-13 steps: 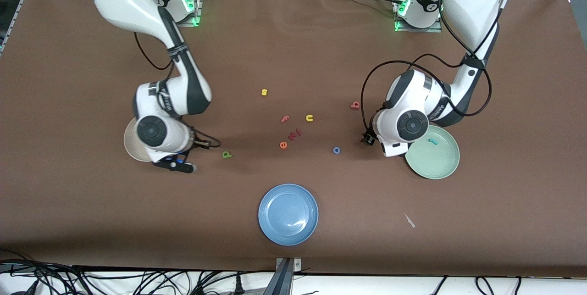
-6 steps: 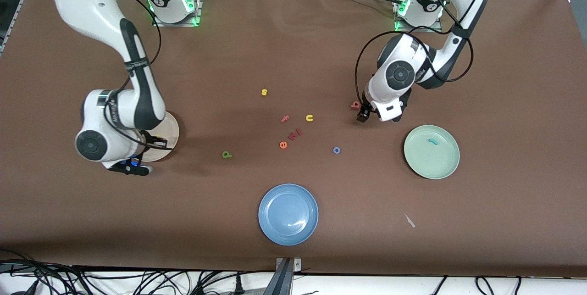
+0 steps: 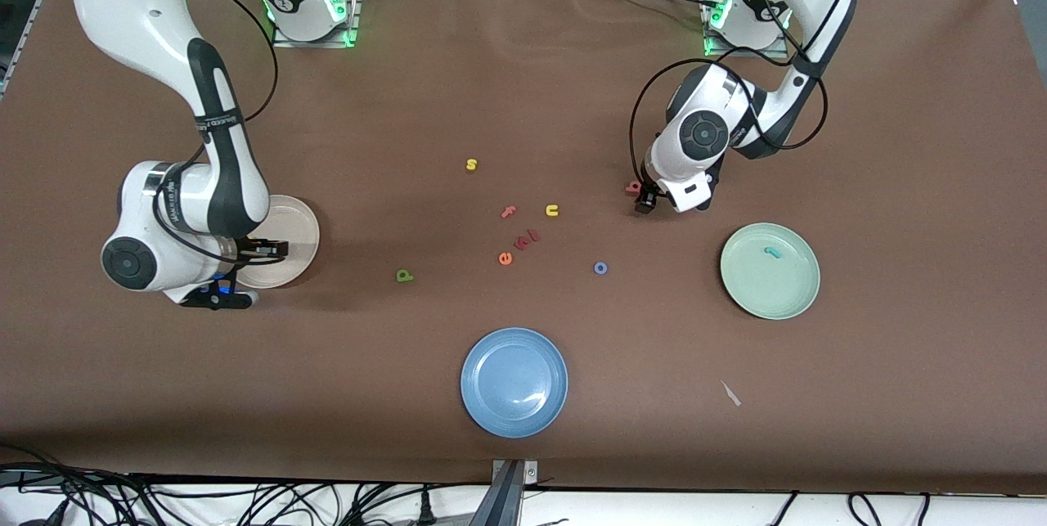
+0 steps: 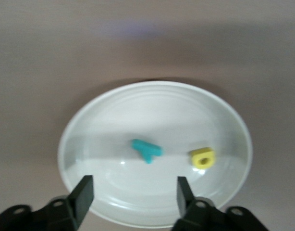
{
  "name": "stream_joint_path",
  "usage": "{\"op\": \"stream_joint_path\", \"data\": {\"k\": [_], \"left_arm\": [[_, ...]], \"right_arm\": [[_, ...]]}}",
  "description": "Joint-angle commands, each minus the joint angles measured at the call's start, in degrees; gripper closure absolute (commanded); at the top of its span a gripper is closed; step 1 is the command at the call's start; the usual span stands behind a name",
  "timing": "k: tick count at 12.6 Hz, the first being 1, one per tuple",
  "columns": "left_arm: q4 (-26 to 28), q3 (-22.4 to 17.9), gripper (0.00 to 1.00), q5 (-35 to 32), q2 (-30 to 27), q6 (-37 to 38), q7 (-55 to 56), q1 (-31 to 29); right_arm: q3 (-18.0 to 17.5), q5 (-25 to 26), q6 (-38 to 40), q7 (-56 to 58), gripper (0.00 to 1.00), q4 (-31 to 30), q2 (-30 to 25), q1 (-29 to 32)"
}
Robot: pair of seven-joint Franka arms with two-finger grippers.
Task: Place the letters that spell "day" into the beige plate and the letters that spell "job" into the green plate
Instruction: 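Drop the yellow letter on the cream plate while the left gripper grasps the pink q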
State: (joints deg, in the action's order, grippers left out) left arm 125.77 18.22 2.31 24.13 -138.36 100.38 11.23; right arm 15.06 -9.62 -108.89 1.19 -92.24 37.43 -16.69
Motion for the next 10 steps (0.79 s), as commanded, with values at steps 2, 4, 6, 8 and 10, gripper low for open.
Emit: {"op": "stream_joint_path", "data": {"k": [2,4,6,8,10], "left_arm": [[0.0,0.23,0.14,-0.29,1.18,-4.36,3.92,0.46],[0.44,0.23,0.16,-0.2,1.45,-6.21,5.7,0.72],[0.88,0.32,0.24,-0.29,1.62,-6.4,6.05,0.64],[1.49,0.32,0.3,-0.2,2.68,-8.23,6.14,0.55],[2.29,0.32,0.32,-0.12,2.59,-9.38,6.14,0.46]], "right_arm": [[-2.75,-7.3,1.32,-9.81,0.0,1.81,-0.6,-0.8],[-3.63,-8.31,-2.26,-24.84,0.0,1.89,-0.08,-4.21],[-3.63,-8.22,-6.14,-34.54,0.0,1.89,0.28,-7.29],[-3.55,-7.44,-6.6,-35.12,0.0,2.5,0.8,-8.53],[-3.55,-7.25,-6.07,-34.76,0.0,3.48,0.37,-8.19]]}}
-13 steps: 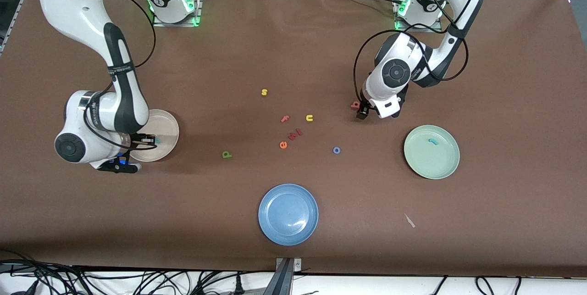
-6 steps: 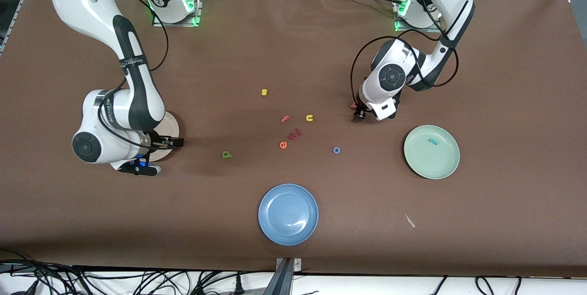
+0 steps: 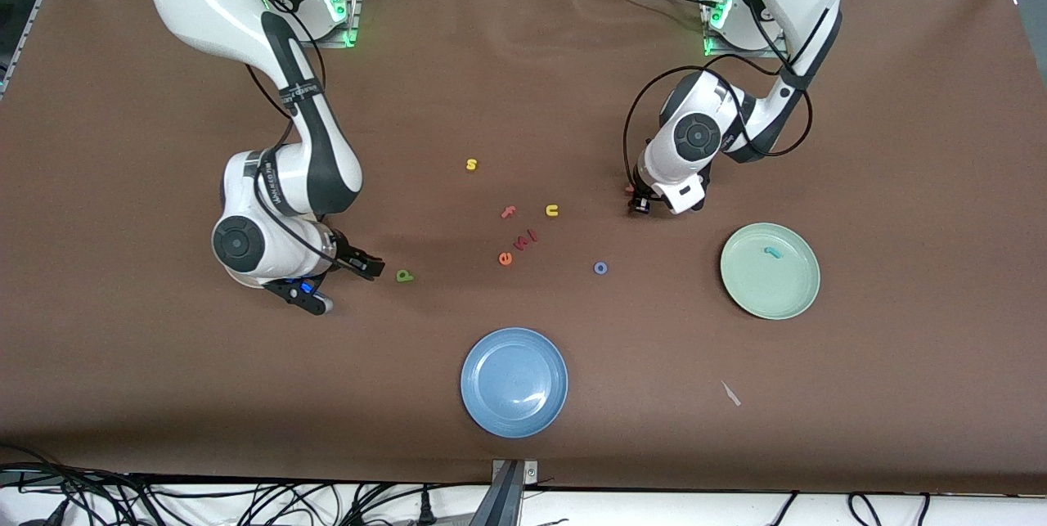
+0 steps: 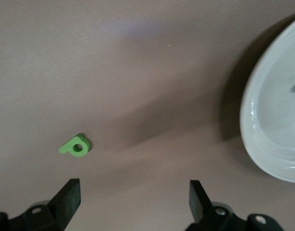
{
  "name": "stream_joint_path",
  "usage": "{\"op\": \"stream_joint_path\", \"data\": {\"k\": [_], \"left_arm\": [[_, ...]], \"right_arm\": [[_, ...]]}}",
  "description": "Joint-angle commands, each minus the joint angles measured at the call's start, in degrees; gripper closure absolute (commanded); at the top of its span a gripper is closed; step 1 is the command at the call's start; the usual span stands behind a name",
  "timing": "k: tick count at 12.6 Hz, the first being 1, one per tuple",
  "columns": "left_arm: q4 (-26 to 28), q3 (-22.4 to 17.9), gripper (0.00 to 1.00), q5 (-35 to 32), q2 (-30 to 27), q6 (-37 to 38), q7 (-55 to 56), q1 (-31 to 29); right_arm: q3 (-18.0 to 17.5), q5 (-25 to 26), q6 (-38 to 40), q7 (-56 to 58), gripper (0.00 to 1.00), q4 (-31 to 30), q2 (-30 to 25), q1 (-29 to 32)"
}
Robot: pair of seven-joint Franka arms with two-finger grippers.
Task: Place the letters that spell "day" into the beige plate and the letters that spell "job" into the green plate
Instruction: 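Drop the yellow letter on the cream plate while the left gripper grasps the pink q, then grasp the green p with the right gripper while the left gripper places the q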
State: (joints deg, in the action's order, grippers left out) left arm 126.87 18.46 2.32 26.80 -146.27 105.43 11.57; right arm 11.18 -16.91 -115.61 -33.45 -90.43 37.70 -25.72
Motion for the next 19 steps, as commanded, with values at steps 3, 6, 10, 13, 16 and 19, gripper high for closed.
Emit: {"op": "stream_joint_path", "data": {"k": [3,6,10,13,16,19], "left_arm": [[1.1,0.17,0.75,-0.12,-0.69,-1.47,1.36,-0.06],[0.93,0.17,0.95,-0.12,-0.78,-1.3,1.27,-0.15],[0.23,0.0,0.96,-0.99,-3.67,1.24,0.39,-0.5],[-3.89,-0.27,0.96,-2.58,-6.23,13.42,-6.96,-1.81],[-9.52,-0.53,0.96,-2.67,-6.32,22.24,-16.71,-5.32],[-13.48,-0.62,0.96,-3.72,-6.23,25.33,-25.16,-10.15]], "right_arm": [[0.51,0.04,0.83,-1.26,0.0,1.57,0.09,0.94],[0.33,-0.31,-1.09,-15.08,0.01,1.57,0.27,-0.46],[0.24,-0.4,-8.56,-38.93,0.01,0.35,1.58,-3.54],[0.24,-1.36,-11.47,-51.88,0.0,0.6,2.81,-4.25],[0.07,-3.3,-15.15,-55.94,0.0,0.61,4.92,-7.41],[0.07,-3.04,-16.57,-55.85,0.0,0.34,6.07,-7.32]]}}
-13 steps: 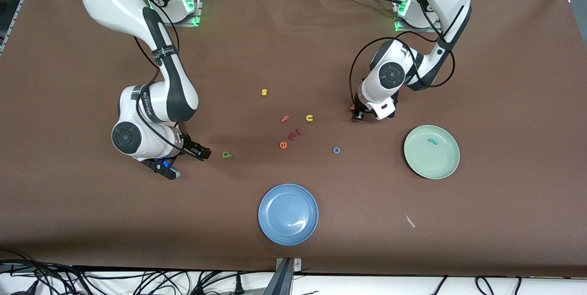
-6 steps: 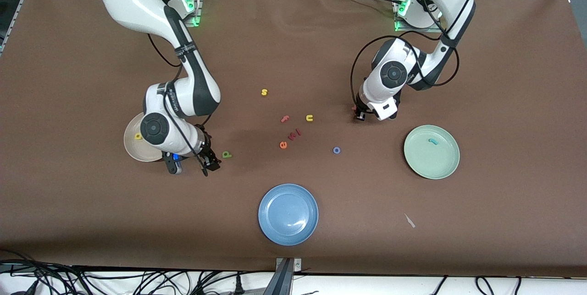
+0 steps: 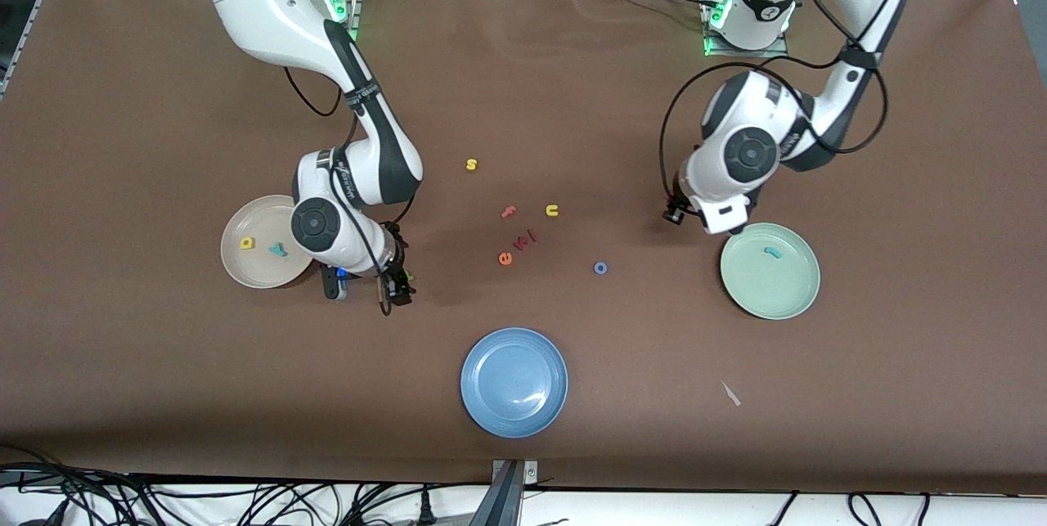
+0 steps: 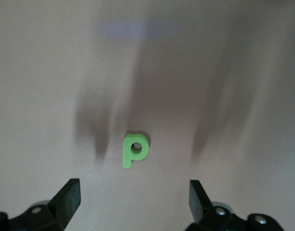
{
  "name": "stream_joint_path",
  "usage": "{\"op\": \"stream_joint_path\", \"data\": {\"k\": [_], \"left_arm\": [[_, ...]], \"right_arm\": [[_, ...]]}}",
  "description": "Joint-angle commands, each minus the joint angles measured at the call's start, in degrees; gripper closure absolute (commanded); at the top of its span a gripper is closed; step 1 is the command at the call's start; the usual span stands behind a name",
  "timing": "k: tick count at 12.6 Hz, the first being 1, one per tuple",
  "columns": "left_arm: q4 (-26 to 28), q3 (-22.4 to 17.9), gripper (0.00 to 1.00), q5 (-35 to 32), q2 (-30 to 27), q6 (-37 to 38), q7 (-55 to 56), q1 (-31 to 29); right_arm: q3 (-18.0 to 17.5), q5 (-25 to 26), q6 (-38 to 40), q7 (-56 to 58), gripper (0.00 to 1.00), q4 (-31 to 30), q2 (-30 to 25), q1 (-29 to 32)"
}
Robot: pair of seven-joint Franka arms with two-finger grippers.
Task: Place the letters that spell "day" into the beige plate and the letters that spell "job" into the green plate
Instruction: 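Grasp the green p with the right gripper while the left gripper places the q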
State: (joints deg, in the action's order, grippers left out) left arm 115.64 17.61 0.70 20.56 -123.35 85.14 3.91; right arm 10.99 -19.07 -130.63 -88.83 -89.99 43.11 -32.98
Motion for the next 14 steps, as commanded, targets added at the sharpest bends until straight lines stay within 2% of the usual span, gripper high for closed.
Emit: {"op": "stream_joint_path", "data": {"k": [1,4,8,11,14], "left_arm": [[-2.52,0.23,0.96,-2.62,0.09,2.41,-7.33,-4.25],[-4.36,0.14,0.96,-8.32,1.84,1.98,-13.92,-8.11],[-9.63,0.23,0.96,-15.36,8.86,1.8,-18.86,-12.34],[-12.28,0.41,0.96,-15.46,13.27,0.4,-18.95,-13.41],[-12.99,0.58,0.95,-15.02,14.77,0.22,-20.35,-12.96]], "right_arm": [[0.26,-0.71,-2.25,-0.38,0.0,-0.1,1.18,-0.07],[0.26,-0.53,-2.61,0.59,0.0,-0.1,1.89,0.11],[0.35,-0.09,-4.18,2.35,0.05,-1.49,2.33,0.02],[0.35,-0.09,-4.98,5.59,0.23,-2.38,2.24,0.28],[0.35,-0.09,-4.98,6.04,0.42,-2.38,2.24,0.11]]}}
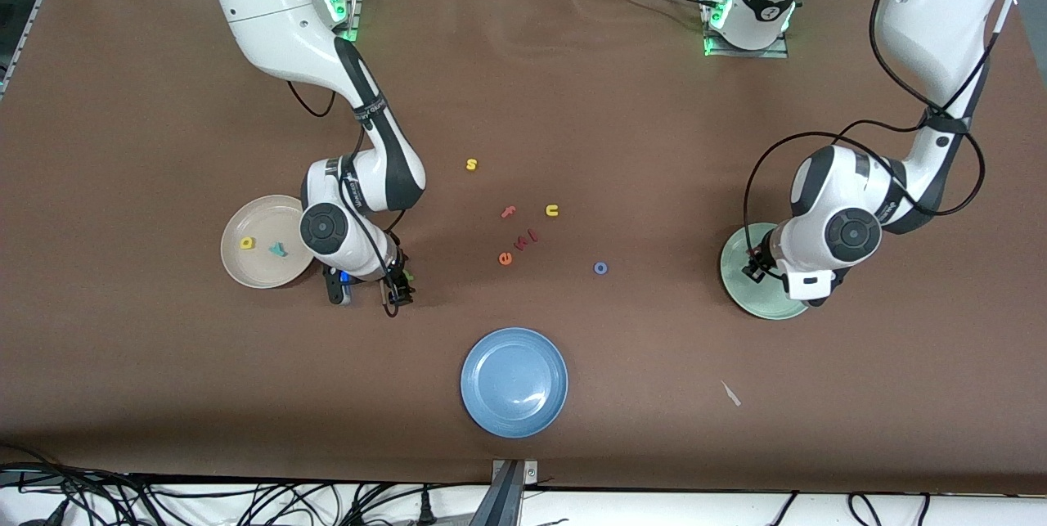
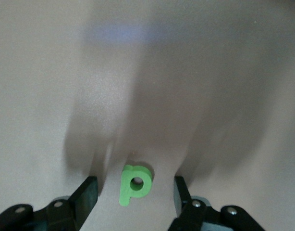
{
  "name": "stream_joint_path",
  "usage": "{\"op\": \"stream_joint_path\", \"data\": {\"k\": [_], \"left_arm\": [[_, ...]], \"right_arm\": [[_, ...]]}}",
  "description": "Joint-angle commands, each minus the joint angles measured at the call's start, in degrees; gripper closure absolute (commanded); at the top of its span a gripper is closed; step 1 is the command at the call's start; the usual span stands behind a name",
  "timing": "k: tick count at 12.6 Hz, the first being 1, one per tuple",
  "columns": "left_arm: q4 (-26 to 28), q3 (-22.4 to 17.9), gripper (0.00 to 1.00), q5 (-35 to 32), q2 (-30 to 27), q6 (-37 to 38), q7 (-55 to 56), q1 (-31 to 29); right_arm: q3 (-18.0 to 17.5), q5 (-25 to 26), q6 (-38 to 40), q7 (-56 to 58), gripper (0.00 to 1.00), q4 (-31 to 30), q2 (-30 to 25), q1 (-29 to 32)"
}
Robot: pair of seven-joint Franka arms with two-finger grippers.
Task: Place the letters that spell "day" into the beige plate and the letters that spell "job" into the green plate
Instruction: 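Grasp the green p with the right gripper while the left gripper places the q, then place the green p on the cream plate while the left gripper grasps the blue o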
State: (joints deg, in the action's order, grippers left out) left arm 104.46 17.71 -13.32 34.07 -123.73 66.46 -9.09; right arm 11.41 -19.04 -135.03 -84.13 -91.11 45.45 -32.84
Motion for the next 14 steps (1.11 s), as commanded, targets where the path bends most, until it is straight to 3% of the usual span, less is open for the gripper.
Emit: {"op": "stream_joint_path", "data": {"k": [1,2,3,4,5,8,11,13,14], "left_arm": [[-1.8,0.49,0.94,-0.91,1.79,0.59,-2.55,-0.32],[-1.8,0.49,0.83,-0.91,1.96,0.59,-3.08,-0.32],[-1.71,0.49,0.36,-0.74,1.88,0.68,-3.0,-0.32],[-1.71,0.49,0.0,-0.74,1.79,0.94,-3.0,-0.14],[-1.8,0.57,0.0,-0.74,1.53,1.21,-3.0,-0.14],[-3.37,1.01,0.0,-0.65,0.39,1.47,-2.74,0.21],[-7.24,6.0,0.0,-0.65,0.3,2.79,-2.03,0.56],[-9.7,10.49,0.0,-0.65,1.26,2.79,-0.55,1.69],[-10.58,10.5,0.0,-0.65,1.79,2.7,1.2,3.53]], "right_arm": [[-0.07,-0.12,-0.5,2.03,0.48,-1.26,-0.1,-0.03],[-0.07,-0.12,-0.5,2.65,0.55,-1.26,-0.1,-0.03],[-0.07,-0.12,-0.5,2.74,0.61,-1.26,-0.1,-0.12],[-0.07,-0.12,-0.5,2.92,0.66,-1.26,-0.1,-0.21],[-0.07,-0.12,-0.5,3.0,0.71,-1.26,-0.19,-0.21],[-0.07,-0.12,-0.59,3.01,0.98,-1.09,-0.19,-0.3],[-0.07,-0.03,-0.15,5.54,1.0,-0.65,-0.54,-0.3],[0.19,1.98,5.88,12.19,1.0,0.84,-1.42,0.23],[1.15,3.91,9.66,18.06,1.0,0.93,-2.47,0.23]]}}
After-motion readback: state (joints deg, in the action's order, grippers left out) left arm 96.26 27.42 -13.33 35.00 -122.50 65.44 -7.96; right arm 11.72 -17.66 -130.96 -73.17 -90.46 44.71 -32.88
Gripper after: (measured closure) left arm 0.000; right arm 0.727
